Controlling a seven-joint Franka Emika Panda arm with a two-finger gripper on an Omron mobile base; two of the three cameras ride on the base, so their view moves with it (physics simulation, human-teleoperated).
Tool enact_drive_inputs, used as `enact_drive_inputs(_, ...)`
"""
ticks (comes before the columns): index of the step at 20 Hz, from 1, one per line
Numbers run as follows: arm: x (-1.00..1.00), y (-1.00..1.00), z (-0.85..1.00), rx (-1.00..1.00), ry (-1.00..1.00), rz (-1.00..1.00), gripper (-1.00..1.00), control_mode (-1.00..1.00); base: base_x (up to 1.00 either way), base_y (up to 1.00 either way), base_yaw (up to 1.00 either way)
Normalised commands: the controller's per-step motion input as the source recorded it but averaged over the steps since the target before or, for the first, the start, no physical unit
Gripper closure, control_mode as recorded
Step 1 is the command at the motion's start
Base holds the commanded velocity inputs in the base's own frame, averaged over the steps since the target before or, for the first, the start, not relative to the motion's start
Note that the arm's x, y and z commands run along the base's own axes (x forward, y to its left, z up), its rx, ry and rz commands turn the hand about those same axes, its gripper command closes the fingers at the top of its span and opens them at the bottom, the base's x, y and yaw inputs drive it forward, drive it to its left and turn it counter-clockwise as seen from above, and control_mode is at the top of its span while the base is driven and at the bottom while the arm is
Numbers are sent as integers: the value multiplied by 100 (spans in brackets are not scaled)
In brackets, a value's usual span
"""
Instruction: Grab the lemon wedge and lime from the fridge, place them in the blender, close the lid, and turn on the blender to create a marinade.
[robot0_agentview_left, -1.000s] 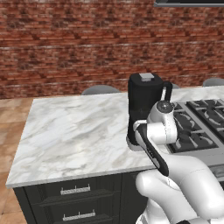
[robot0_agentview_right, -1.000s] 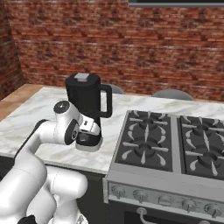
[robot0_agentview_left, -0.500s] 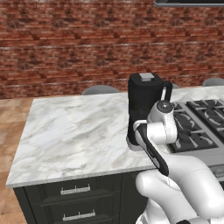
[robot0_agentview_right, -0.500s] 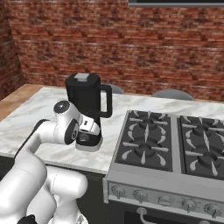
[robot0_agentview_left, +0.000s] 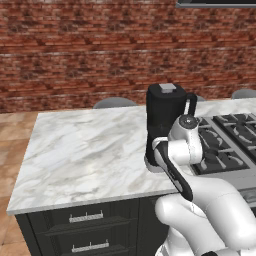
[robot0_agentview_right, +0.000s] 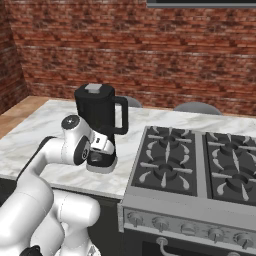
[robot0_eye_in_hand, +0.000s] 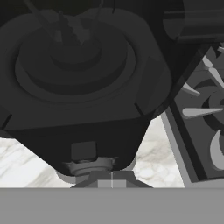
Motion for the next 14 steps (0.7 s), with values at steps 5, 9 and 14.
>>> enact_drive_inputs(5,7,0,0,0,0,0,100,-100,0,0,0)
enact_drive_inputs(9,3,1,-1,0,0,0,100,-100,0,0,0)
enact_drive_inputs(14,18,16,-4,0,0,0,100,-100,0,0,0)
